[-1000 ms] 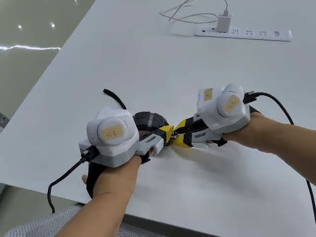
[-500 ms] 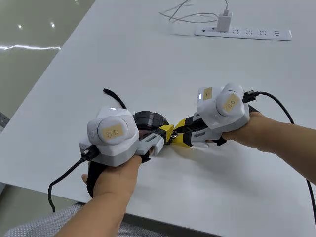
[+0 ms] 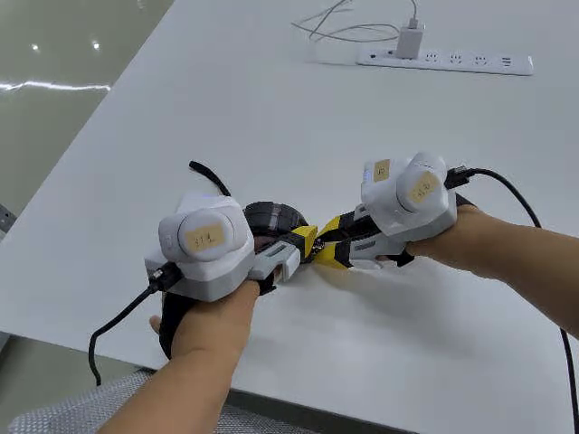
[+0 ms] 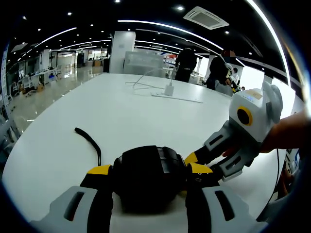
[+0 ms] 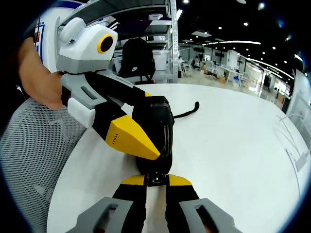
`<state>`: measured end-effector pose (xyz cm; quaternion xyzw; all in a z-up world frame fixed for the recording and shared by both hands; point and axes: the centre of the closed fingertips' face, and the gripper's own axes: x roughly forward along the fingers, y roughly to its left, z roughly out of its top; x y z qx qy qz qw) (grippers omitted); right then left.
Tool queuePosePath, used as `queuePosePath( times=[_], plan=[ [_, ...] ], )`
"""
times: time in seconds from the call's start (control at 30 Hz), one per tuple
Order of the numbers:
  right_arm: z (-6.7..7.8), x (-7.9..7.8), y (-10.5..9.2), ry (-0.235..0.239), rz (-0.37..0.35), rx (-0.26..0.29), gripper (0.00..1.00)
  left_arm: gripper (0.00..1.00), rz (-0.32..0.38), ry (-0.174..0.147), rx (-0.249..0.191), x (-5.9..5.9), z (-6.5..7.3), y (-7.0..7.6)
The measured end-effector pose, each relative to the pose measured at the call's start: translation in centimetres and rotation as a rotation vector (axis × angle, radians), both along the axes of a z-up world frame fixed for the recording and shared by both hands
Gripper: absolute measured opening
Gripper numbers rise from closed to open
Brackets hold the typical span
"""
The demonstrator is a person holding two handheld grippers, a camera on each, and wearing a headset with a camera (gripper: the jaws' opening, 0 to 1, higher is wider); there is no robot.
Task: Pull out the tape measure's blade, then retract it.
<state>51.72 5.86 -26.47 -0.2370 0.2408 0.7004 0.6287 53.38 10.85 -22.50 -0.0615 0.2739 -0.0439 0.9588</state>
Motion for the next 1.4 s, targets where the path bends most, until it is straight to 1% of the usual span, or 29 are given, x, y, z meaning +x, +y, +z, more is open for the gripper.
queuePosePath(
  times=[0.2, 0.33, 0.43, 0.53, 0.57, 0.7, 0.77, 0.87, 1.0, 1.07, 1.13, 1.2, 1.27, 1.33, 1.4],
  plan=[
    [-0.1, 0.1, 0.1, 0.0, -0.001, -0.004, 0.11, 0.57, -0.003, 0.003, -0.001, 0.0, 0.0, -0.1],
    [-0.1, 0.1, 0.1, 0.003, -0.002, -0.002, 0.11, 0.58, -0.024, 0.013, 0.018, -0.1, -0.1, -0.1],
    [-0.1, 0.2, 0.1, 0.006, -0.008, -0.003, 0.11, 0.58, -0.032, 0.017, 0.023, -0.1, -0.1, -0.1],
    [-0.1, 0.4, 0.0, 0.007, -0.026, -0.006, 0.15, 0.58, -0.04, 0.011, 0.032, -0.1, 0.0, -0.2],
    [-0.2, 0.5, -0.1, 0.008, -0.031, -0.015, 0.17, 0.58, -0.04, 0.01, 0.035, -0.1, 0.0, -0.1],
    [-0.2, 0.6, -0.9, 0.003, -0.044, -0.022, 0.17, 0.57, -0.05, 0.01, 0.031, -0.2, 0.1, -0.2],
    [-0.2, 0.7, -1.3, 0.012, -0.059, -0.023, 0.18, 0.59, -0.055, 0.006, 0.017, -0.1, 0.2, -0.2],
    [-0.1, 0.7, -1.6, 0.01, -0.07, -0.03, 0.19, 0.62, -0.067, -0.007, 0.012, 0.0, 0.5, -0.5],
    [0.2, 0.7, -2.1, 0.005, -0.089, -0.032, 0.2, 0.65, -0.081, -0.007, 0.014, 0.0, 0.6, -0.7],
    [0.5, 0.8, -2.3, -0.001, -0.106, -0.029, 0.21, 0.66, -0.092, -0.008, 0.013, 0.0, 0.6, -0.8],
    [0.6, 1.1, -2.7, -0.004, -0.134, -0.035, 0.23, 0.67, -0.106, -0.003, 0.03, -0.1, 0.5, -0.7],
    [0.8, 1.2, -3.1, -0.013, -0.163, -0.04, 0.25, 0.68, -0.113, -0.002, 0.032, -0.2, 0.5, -0.7],
    [1.0, 1.1, -3.4, -0.007, -0.193, -0.038, 0.29, 0.7, -0.12, -0.001, 0.028, -0.3, 0.5, -0.6],
    [1.2, 0.9, -3.6, -0.007, -0.205, -0.034, 0.31, 0.73, -0.133, -0.005, 0.03, -0.3, 0.5, -0.6],
    [1.4, 0.5, -4.1, -0.006, -0.222, -0.033, 0.32, 0.75, -0.156, 0.006, 0.041, -0.6, 0.4, -0.6]
  ],
)
